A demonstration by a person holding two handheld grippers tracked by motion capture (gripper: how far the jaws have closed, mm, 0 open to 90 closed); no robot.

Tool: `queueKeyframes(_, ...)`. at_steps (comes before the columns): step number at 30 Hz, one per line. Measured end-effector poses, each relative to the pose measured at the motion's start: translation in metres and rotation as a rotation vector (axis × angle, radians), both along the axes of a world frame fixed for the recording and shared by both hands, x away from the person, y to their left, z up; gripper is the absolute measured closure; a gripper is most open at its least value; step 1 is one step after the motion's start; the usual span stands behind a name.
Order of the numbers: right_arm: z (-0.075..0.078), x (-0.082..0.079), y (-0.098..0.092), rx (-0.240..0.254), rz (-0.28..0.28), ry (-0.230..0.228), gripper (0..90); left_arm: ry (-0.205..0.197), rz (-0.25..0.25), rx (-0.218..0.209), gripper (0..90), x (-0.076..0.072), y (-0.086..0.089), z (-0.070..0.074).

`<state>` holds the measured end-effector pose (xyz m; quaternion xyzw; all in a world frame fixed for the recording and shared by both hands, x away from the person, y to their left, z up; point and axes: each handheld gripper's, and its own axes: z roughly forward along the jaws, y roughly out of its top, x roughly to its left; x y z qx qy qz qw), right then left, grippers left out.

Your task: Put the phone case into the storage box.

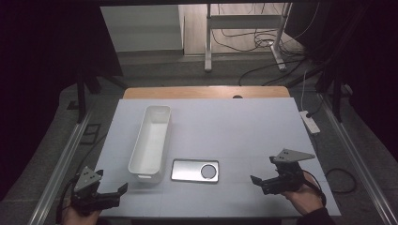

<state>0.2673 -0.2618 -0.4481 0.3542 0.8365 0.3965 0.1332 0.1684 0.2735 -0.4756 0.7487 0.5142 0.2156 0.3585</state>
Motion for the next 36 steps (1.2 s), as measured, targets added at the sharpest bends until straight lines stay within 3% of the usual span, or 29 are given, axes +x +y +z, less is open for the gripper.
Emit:
queueKeyframes(6, -0.001, 0.005, 0.011, -0.001, 0.015, 0.032, 0.0, 0.000, 0.001, -0.002, 2.6, 0.000, 0.000, 0.000)
queueKeyframes(16, -0.003, 0.013, 0.030, -0.031, 0.039, 0.028, 0.0, -0.001, 0.001, -0.006, 2.7, 0.000, 0.001, 0.000)
queueKeyframes(27, -0.009, 0.022, 0.059, -0.081, 0.064, 0.066, 0.0, -0.001, 0.004, -0.014, 2.7, 0.000, 0.001, 0.000)
queueKeyframes(36, -0.013, 0.029, 0.071, -0.091, 0.073, 0.106, 0.0, -0.001, 0.004, -0.014, 2.7, 0.000, 0.001, 0.000)
